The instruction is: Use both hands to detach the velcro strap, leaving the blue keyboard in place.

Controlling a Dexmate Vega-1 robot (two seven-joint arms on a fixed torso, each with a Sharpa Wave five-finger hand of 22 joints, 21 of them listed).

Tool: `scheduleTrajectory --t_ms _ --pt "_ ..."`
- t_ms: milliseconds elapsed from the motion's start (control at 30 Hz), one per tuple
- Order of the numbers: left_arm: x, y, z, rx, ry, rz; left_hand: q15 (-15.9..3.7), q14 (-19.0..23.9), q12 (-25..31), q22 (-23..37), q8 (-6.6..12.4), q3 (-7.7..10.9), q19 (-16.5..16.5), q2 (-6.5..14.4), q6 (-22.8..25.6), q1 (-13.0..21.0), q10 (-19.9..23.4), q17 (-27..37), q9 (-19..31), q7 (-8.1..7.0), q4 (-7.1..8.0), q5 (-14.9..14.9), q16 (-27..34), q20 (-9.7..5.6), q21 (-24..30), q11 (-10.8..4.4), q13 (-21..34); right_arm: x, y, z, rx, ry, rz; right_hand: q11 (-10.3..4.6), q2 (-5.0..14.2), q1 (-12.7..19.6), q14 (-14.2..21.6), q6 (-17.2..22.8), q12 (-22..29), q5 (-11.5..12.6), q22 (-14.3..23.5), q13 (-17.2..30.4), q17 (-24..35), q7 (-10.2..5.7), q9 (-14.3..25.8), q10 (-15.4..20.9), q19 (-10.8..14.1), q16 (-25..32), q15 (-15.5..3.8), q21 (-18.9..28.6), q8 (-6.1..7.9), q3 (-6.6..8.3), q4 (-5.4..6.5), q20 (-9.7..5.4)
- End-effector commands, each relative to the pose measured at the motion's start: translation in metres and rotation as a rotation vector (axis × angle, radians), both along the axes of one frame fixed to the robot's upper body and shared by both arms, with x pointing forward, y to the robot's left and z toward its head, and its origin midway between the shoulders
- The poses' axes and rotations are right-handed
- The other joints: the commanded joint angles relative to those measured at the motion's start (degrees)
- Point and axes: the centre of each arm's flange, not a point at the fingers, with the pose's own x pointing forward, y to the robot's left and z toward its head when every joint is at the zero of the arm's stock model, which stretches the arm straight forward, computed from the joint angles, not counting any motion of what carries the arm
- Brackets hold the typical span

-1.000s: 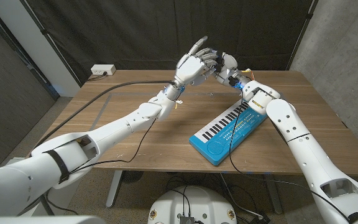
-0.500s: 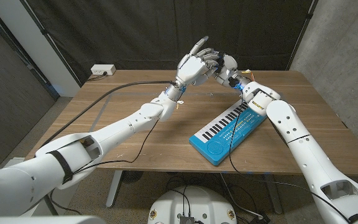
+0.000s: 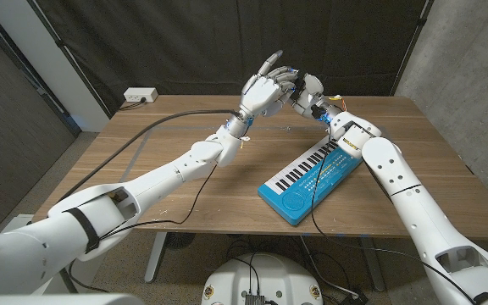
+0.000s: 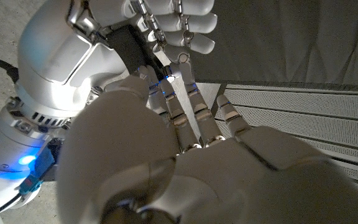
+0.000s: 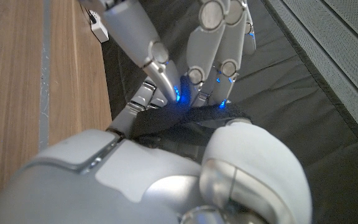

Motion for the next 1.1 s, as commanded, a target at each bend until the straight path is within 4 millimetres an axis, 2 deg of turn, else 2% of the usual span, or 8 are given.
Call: scheduleTrajectory --t_ms 33,367,633,1100 --pt "-0.002 0.001 -0.001 0.017 0.022 -0.002 -2.62 0.01 0.12 0.12 1.05 0.49 -0.18 1.23 0.42 0.01 0.48 -0.06 1.68 2.6 0.24 0.45 -0.18 0.04 -0.26 0.81 0.59 0.001 0.003 -0.001 0.007 0.001 0.005 0.11 -0.09 -0.31 0.0 0.34 -0.08 0.35 0.26 0.06 0.21 -0.24 0.23 0.43 -0.02 0.14 -0.39 0.46 -0.09 0.29 -0.12 -0.07" --pt "-0.004 0.005 -0.006 0.045 0.037 0.029 -2.84 0.06 0.33 0.03 2.8 0.89 -0.3 1.82 -0.63 -0.37 0.58 -0.25 4.44 2.52 0.67 0.46 -0.41 -0.35 -0.34 0.61 1.65 -0.001 0.001 0.004 0.023 -0.014 -0.007 0.07 -0.1 -0.26 -0.03 0.41 -0.19 0.37 0.26 0.11 0.22 -0.17 0.18 0.19 -0.08 0.14 -0.54 0.46 -0.16 0.29 -0.21 -0.11" --pt "0.0 0.011 -0.014 0.047 0.071 0.059 -3.3 1.03 0.67 -0.04 5.11 1.31 -0.1 1.45 -0.11 -0.37 1.39 -0.44 6.96 2.71 0.48 0.3 -0.27 -0.88 -0.3 0.18 2.65 -0.005 0.0 0.005 0.054 -0.016 -0.02 -0.41 -0.09 0.73 0.56 1.05 0.16 0.6 0.27 0.29 0.12 -0.09 -0.5 0.95 0.14 0.34 -1.17 0.59 -0.45 0.7 -0.94 -0.37" --pt "-0.003 0.01 -0.019 0.052 0.077 0.074 -3.27 1.03 0.65 -0.07 6.65 1.65 0.03 1.46 -0.94 -0.78 1.43 -0.41 9.16 2.25 0.72 0.17 -0.36 -0.84 -0.27 -0.09 3.61 -0.015 -0.001 0.009 0.042 -0.039 -0.017 -0.5 -0.01 0.57 0.61 1.05 0.12 0.77 0.29 0.45 0.13 -0.17 -0.55 0.72 0.12 0.29 -1.04 0.64 -0.62 0.8 -0.71 -0.41"
